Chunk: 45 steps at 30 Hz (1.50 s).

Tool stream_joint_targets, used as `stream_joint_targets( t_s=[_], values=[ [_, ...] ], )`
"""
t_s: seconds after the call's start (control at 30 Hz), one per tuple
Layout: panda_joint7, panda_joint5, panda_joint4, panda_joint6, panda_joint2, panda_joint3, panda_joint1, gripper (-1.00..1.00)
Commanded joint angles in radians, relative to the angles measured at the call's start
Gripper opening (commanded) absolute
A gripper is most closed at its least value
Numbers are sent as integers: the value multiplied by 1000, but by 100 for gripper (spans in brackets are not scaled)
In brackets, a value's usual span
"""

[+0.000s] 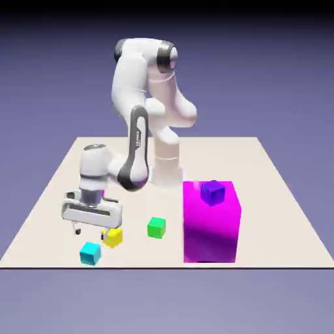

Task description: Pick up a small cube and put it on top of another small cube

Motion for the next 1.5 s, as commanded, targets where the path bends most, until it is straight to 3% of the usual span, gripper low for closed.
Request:
stream_joint_targets(
  t_s=[0.0,0.07,0.1,0.37,1.07,1.27,1.3,1.47],
  values=[
    [-9,4,20,19,36,21,-18,0],
    [-26,13,57,55,104,59,-53,0],
    [-26,13,57,55,104,59,-53,-100],
    [27,-13,-59,-57,-109,-62,55,-100],
    [292,-462,-147,-718,-853,-110,742,-100],
    [260,-421,-198,-529,-715,-111,758,-100],
    [260,-421,-198,-529,-715,-111,758,100],
    [290,-459,-151,-703,-842,-110,744,100]
  ],
)
